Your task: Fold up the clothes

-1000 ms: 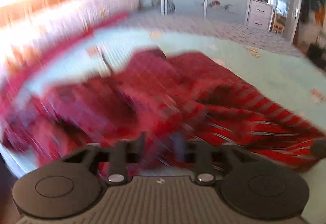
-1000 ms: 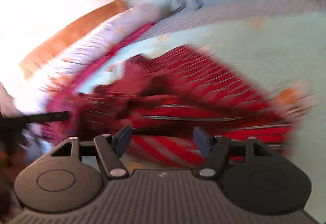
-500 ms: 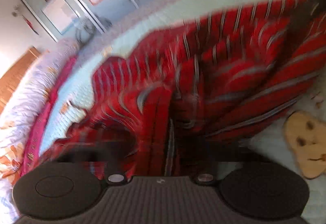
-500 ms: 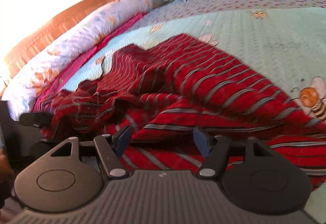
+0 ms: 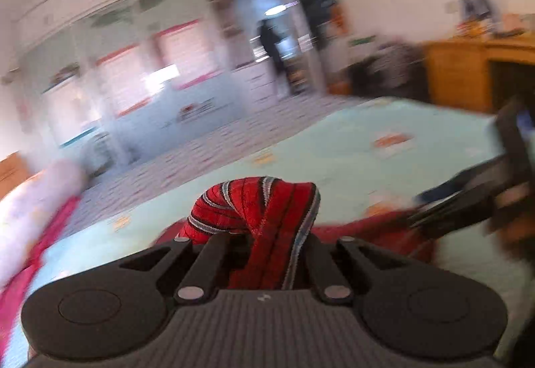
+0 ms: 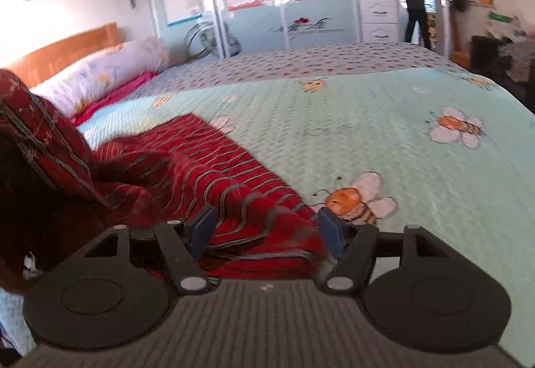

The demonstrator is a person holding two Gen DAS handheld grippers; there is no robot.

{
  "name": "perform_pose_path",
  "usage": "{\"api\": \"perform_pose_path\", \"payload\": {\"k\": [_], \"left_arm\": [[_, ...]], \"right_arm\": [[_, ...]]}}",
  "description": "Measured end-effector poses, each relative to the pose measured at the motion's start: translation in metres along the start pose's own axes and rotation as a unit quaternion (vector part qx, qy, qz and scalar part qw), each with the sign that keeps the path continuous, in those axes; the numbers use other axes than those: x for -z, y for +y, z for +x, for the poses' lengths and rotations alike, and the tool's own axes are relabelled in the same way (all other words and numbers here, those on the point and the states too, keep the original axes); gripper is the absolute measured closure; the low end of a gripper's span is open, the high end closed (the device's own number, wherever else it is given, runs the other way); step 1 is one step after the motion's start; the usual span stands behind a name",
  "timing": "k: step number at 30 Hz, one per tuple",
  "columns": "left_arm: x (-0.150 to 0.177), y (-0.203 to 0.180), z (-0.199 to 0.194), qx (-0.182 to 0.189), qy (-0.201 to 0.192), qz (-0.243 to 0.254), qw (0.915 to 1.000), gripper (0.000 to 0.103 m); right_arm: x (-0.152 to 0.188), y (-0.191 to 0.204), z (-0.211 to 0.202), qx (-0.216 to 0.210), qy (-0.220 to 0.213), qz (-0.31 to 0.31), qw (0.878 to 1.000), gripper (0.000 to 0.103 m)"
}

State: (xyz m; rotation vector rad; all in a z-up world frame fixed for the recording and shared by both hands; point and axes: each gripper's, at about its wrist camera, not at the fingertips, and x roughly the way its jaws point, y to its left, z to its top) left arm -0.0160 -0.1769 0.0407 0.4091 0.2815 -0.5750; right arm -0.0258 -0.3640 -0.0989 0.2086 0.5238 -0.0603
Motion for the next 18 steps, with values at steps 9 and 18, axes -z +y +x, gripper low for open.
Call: {"api": "perform_pose_path", "payload": {"k": [9,18], "left_arm": [[-0.009,-0.132,0.049,0.099,0.040,0.041,0.9935,0.101],[0.024,-0.146,0.043,-0.055,0.099,0.123,0.9859,0.027]], "right_arm": [[0.024,-0.085,-0.047,0.057,-0.002,0.071,0.996,0.035],[0.043,-0.130,-0.037,0.000,0.039,0.082,0.996,0.034]]}}
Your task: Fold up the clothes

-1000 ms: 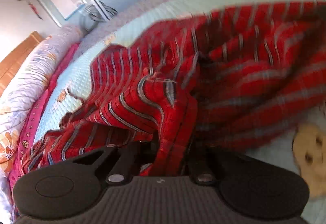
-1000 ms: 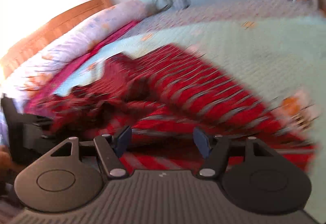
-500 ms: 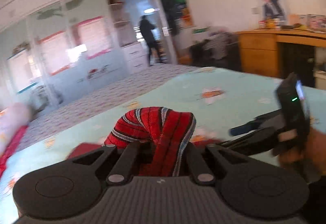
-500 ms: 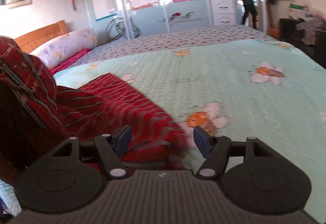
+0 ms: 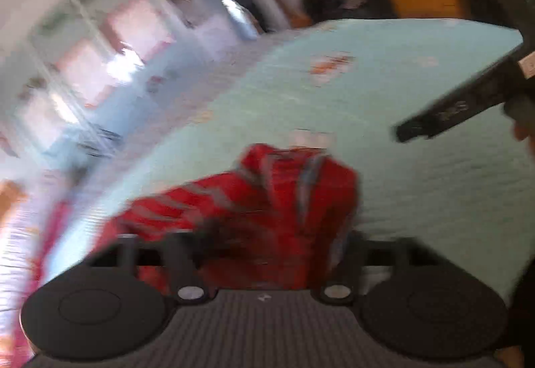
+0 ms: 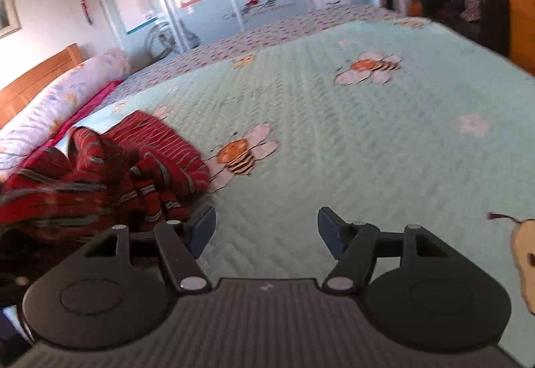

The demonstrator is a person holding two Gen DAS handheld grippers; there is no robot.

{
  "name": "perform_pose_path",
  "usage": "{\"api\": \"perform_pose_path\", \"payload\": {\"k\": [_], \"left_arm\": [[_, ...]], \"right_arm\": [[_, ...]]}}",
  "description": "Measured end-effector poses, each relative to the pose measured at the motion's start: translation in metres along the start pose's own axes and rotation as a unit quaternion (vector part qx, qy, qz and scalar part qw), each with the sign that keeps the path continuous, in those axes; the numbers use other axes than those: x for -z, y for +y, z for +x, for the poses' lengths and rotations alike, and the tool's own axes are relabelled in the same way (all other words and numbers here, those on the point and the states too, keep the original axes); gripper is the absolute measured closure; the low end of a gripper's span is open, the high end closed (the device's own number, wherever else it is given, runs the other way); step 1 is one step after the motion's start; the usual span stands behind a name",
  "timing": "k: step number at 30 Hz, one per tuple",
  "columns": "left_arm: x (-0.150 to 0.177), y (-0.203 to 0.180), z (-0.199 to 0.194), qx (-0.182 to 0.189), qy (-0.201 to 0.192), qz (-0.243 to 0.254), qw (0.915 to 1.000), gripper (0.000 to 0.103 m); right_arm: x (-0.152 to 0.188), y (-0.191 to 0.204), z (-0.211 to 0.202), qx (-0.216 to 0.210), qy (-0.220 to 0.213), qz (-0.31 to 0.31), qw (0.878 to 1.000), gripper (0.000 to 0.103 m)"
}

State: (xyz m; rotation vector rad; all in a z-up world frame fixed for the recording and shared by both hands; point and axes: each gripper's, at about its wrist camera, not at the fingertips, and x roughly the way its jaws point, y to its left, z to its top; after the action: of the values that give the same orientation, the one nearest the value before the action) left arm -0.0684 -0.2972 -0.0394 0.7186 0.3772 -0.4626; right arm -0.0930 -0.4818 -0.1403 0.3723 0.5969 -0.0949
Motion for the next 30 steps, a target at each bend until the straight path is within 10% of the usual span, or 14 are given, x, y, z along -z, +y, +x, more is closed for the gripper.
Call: {"api": "perform_pose_path", "payload": {"k": [4,6,9,18,24,28,29,30], "left_arm": [[0.005,0.029,-0.016,-0.024,-0.008,-0.031,0.9992,0.028],[0.000,0.041,-0.021,-0.014,-0.006,-0.067,0.9976,0.059],[-0.018,0.057,-0.028,0.014,-0.007,-0.110,0.9938,0.075],[-0.012,0.116,-0.089,-0.017,0.031,-0.084,0.9958,0.032],[0.005,0.077,-0.058,-0.003,0.059,-0.011,0.9982,0.024],[0.019,0.042,-0.057,0.039,0.039,0.024,0.9982,0.024],[0.023,0.038,-0.057,0.045,0.035,0.017,0.9982,0.024],[0.026,0.038,-0.058,0.044,0.038,0.004,0.9983,0.024]], "right_arm": [[-0.005,0.007,0.019,-0.061,0.018,-0.003,0.998,0.034],[-0.011,0.018,0.030,-0.081,0.023,-0.020,0.996,0.033],[-0.019,0.030,0.036,-0.097,0.029,-0.036,0.994,0.033],[-0.046,0.046,0.033,-0.162,0.028,-0.020,0.986,0.031],[-0.073,0.115,0.054,-0.349,0.103,0.069,0.929,0.016],[-0.058,0.192,0.088,-0.233,0.176,-0.052,0.955,0.015],[-0.049,0.209,0.097,-0.186,0.179,-0.099,0.961,0.024],[-0.043,0.213,0.104,-0.164,0.178,-0.124,0.962,0.059]]}}
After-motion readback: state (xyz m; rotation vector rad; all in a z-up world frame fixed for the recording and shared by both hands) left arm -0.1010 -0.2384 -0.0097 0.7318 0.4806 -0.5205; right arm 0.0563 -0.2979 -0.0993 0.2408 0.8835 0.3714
